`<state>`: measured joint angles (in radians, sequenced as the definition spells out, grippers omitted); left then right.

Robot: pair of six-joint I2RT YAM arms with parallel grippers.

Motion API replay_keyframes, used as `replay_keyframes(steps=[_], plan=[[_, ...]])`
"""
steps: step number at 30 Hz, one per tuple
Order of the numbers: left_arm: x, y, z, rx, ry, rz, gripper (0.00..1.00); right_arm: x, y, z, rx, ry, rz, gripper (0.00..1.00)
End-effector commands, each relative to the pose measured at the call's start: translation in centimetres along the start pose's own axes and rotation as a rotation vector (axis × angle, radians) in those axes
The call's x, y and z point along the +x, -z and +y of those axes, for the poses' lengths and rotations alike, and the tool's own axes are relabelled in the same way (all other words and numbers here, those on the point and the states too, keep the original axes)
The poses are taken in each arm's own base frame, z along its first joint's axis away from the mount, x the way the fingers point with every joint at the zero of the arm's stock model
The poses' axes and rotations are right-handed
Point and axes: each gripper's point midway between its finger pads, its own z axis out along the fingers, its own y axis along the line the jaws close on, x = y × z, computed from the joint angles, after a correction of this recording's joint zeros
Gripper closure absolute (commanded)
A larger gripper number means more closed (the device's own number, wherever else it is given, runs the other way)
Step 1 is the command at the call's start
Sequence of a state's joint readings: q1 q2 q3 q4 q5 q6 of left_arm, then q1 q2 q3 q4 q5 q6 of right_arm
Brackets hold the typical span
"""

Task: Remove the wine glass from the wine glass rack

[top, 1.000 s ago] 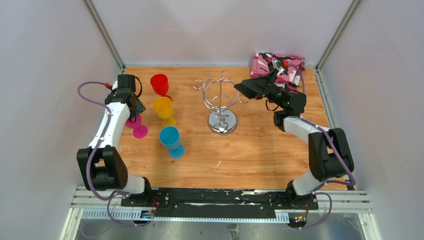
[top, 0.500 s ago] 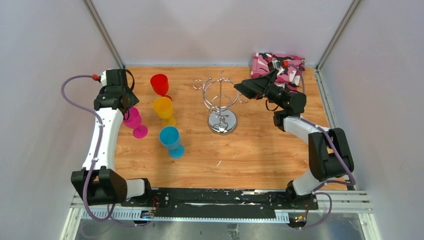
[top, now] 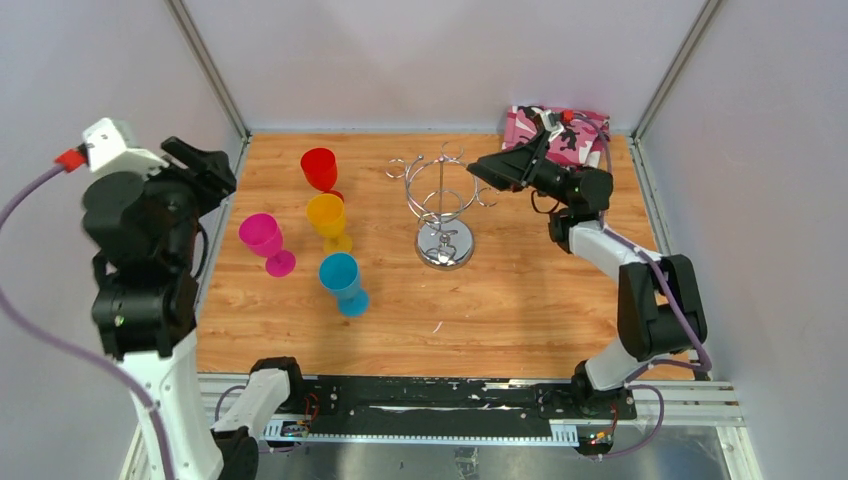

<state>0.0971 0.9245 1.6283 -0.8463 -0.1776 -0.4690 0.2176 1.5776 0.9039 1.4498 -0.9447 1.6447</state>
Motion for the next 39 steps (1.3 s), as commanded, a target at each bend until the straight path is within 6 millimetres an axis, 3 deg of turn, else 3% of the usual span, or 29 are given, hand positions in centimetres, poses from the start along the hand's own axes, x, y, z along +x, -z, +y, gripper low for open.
replay_keyframes(steps=[1, 2, 3, 6, 10, 15, 18, 24, 27, 32, 37, 39], plan=[[-3.1, 3.9, -4.1, 0.238, -0.083, -0.061, 0.38, -1.1, -0.5, 2.8, 0.091, 0.277, 0.07, 0.01], [-3.5, 4.6, -5.0, 0.288, -0.095, -0.072, 0.37, -1.3, -0.3, 2.9, 0.172, 0.331, 0.071, 0.01], [-3.8, 5.2, -5.9, 0.342, -0.107, -0.084, 0.37, -1.0, 0.7, 1.3, 0.336, 0.341, 0.085, 0.01], [-3.8, 6.8, -8.0, 0.488, -0.134, -0.103, 0.35, -1.8, 3.1, 2.2, 0.702, 0.66, 0.094, 0.01], [-2.0, 8.2, -9.8, 0.646, -0.139, -0.082, 0.34, -1.7, 5.1, 4.9, 0.818, 0.77, 0.061, 0.01], [0.8, 8.2, -9.5, 0.682, -0.127, -0.021, 0.32, -0.1, 8.2, 4.7, 0.982, 0.804, 0.052, 0.01], [2.9, 7.7, -8.7, 0.671, -0.117, 0.028, 0.32, 0.3, 11.0, 4.0, 1.174, 0.84, 0.033, 0.01], [8.8, 5.1, -5.9, 0.589, -0.103, 0.155, 0.32, 0.5, 16.6, 3.3, 1.536, 0.945, -0.019, 0.01], [10.6, 3.3, -4.4, 0.494, -0.11, 0.208, 0.32, 0.5, 17.8, 3.9, 1.587, 0.982, -0.067, 0.01], [11.7, 1.7, -3.6, 0.35, -0.172, 0.216, 0.35, 0.3, 18.4, 5.2, 1.622, 1.018, -0.105, 0.01], [14.8, 0.0, -6.2, 0.231, -0.356, 0.247, 0.42, 0.3, 17.9, 5.2, 1.62, 1.027, -0.095, 0.01], [14.8, -0.3, -6.2, 0.163, -0.39, 0.206, 0.41, 0.3, 17.8, 5.4, 1.605, 1.034, -0.1, 0.01]])
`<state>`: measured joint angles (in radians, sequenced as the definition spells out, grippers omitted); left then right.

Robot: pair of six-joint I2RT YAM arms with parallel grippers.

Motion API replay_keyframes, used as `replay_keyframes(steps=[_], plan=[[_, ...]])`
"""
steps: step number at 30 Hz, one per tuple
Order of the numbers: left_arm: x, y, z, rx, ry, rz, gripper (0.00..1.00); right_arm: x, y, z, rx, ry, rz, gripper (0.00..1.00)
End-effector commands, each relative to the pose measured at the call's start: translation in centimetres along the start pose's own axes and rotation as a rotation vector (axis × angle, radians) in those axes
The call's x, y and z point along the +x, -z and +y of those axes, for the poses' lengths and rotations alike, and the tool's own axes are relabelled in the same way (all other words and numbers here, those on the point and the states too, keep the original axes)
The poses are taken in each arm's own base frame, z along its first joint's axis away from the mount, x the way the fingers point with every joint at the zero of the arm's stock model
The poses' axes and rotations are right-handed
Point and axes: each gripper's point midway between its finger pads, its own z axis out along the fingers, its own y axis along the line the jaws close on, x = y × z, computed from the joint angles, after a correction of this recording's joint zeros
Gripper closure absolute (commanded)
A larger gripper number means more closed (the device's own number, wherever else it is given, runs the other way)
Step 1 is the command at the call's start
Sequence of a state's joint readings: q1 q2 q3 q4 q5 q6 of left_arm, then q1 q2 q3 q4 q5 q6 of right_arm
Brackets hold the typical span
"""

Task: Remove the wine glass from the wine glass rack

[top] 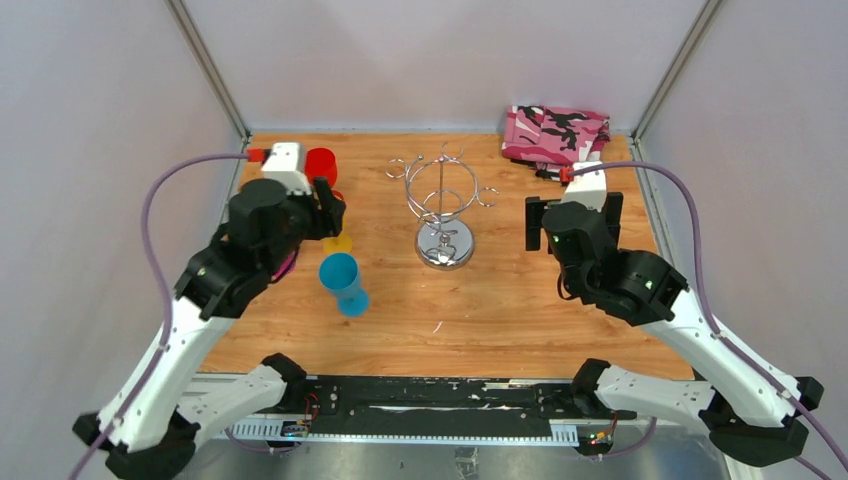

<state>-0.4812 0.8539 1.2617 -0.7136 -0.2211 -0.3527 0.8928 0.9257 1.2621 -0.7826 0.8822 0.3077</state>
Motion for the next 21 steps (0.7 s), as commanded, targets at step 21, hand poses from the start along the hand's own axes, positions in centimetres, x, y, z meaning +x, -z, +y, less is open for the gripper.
replay_keyframes(steps=[21], plan=[[-1.1, 1.7, 4.1, -0.308, -0.058, -0.101, 0.38, -0.8, 1.5, -2.1, 0.001, -0.047, -0.102, 0.01]])
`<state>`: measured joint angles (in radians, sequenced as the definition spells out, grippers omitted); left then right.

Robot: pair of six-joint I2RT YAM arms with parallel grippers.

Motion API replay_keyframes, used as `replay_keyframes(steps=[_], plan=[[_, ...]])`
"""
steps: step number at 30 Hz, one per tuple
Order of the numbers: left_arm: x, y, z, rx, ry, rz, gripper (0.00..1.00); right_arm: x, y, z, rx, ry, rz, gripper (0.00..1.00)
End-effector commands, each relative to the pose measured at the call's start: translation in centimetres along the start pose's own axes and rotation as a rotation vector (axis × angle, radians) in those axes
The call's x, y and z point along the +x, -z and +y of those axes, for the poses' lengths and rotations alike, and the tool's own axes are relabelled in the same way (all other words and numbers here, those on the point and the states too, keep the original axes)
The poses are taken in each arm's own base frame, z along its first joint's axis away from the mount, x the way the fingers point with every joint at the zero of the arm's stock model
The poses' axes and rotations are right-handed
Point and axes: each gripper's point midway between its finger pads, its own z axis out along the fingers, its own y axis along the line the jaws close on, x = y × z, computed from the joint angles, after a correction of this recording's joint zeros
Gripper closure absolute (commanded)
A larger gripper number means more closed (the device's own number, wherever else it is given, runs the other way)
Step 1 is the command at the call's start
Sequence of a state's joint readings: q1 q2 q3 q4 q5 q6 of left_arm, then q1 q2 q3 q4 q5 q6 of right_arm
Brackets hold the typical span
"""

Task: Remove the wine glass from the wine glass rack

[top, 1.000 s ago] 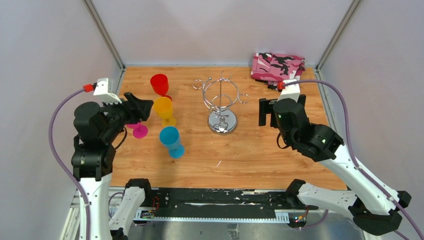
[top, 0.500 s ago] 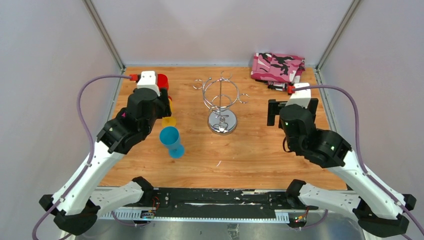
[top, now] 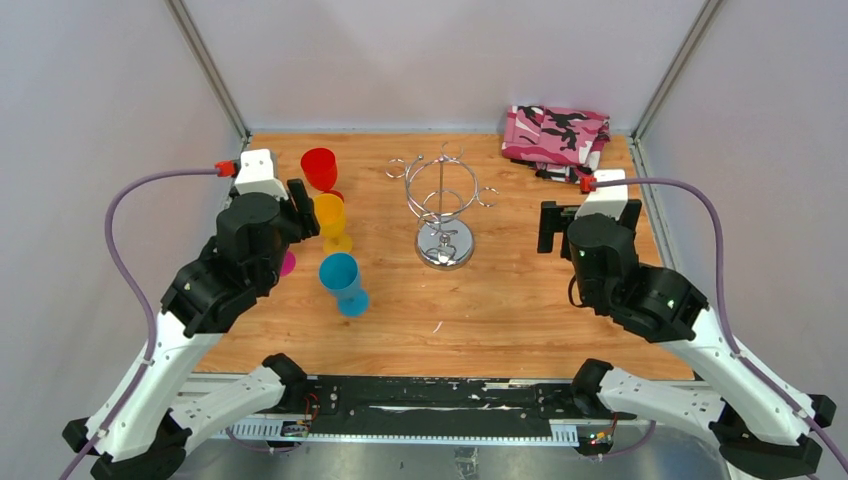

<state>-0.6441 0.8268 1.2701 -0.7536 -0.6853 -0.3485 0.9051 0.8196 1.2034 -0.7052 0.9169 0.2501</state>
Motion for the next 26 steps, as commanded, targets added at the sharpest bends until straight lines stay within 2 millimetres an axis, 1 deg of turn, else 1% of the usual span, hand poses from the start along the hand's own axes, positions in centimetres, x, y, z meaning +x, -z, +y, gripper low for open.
replay_keyframes(steps=[1, 9, 17, 23, 26], plan=[[0.5, -0.4, 0.0, -0.02, -0.012, 0.016, 0.37, -0.1, 0.4, -0.5, -0.001, -0.009, -0.02, 0.01], [0.7, -0.5, 0.1, -0.027, -0.016, 0.019, 0.36, 0.0, 0.8, -0.9, -0.007, -0.022, -0.031, 0.01], [0.5, -0.2, 1.0, -0.056, -0.021, 0.002, 0.34, -0.1, 0.8, -0.9, -0.011, -0.016, -0.035, 0.01], [0.4, 0.0, 1.1, -0.06, -0.02, -0.001, 0.34, 0.5, 0.2, -1.5, 0.073, 0.045, -0.005, 0.0], [0.4, 0.0, 1.3, -0.068, -0.02, -0.003, 0.34, 0.4, 0.3, -1.4, 0.054, 0.023, -0.009, 0.0]])
